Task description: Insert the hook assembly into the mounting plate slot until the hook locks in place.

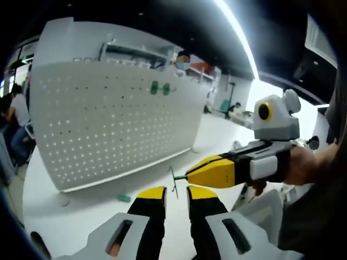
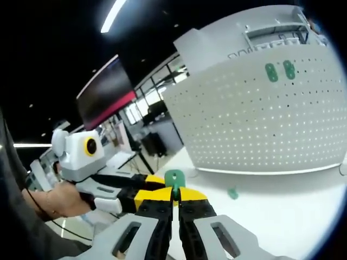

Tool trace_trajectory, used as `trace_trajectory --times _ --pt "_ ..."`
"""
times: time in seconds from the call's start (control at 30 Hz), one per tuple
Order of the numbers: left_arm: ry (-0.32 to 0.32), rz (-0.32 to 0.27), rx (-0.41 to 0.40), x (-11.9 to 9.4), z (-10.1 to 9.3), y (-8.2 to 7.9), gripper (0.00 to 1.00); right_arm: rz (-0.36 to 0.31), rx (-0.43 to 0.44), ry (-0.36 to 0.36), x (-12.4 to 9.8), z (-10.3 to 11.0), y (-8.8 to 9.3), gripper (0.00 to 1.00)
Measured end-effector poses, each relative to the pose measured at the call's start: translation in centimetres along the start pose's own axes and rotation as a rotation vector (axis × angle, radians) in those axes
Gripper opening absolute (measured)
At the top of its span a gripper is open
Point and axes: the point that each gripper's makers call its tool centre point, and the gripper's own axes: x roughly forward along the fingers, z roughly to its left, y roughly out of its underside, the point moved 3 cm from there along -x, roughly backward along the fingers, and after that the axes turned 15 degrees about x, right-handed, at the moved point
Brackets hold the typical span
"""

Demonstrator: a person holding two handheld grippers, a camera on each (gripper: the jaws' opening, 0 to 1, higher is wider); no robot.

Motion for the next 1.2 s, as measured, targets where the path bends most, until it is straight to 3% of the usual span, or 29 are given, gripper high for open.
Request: trace_trajectory --times 0.17,0.3,0.8,1.0,1.2 --pt "-0.005 0.003 -0.018 0.0 0.1 0.3 0.31 0.003 -0.001 0.007 -0.1 -0.2 0.1 0.00" --pt "-0.008 0.005 -0.014 0.1 0.0 0.4 0.45 0.003 -0.008 0.015 -0.1 -0.4 0.1 0.00" --pt "0.017 0.004 -0.011 0.3 -0.6 0.7 0.64 -0.006 -0.044 0.043 -0.3 -1.2 -0.2 0.00" --pt "0.038 -0.022 -0.001 0.4 -1.3 0.3 0.74 -0.017 -0.074 0.057 -0.4 -1.6 -0.6 0.00" --pt "0.047 -0.025 -0.001 0.5 -1.6 0.1 0.77 -0.024 -0.083 0.071 -0.5 -2.0 -0.7 0.00"
